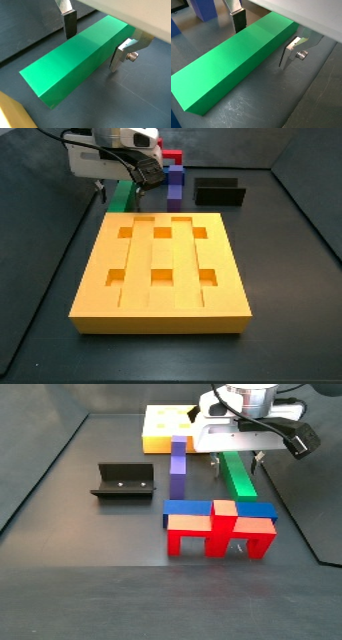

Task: Pick up the green object. Move up. Move to above the board. Insert the green object.
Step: Pick up the green object.

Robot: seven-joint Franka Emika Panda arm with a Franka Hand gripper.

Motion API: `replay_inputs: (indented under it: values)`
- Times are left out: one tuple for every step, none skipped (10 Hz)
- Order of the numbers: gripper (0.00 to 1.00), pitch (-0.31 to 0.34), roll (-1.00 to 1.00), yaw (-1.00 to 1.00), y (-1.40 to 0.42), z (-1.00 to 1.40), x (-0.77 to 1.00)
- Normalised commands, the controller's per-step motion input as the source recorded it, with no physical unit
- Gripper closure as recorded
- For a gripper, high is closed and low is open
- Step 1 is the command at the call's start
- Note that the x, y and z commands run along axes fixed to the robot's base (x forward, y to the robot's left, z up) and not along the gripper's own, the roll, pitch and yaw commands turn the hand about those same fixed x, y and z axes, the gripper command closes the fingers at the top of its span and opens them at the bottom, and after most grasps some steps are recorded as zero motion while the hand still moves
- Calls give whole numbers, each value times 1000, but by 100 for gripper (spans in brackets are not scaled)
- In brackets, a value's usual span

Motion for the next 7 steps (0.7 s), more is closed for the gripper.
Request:
replay_inputs:
  values:
    - [0, 0, 0, 0, 0, 0, 0]
    - [100, 0, 0, 0, 0, 0, 0]
    - [100, 0, 0, 0, 0, 0, 0]
    - [100, 0, 0, 0, 0, 0, 0]
    - [100, 0, 0, 0, 0, 0, 0]
    - [100, 0, 0, 0, 0, 0, 0]
    - [100, 0, 0, 0, 0, 0, 0]
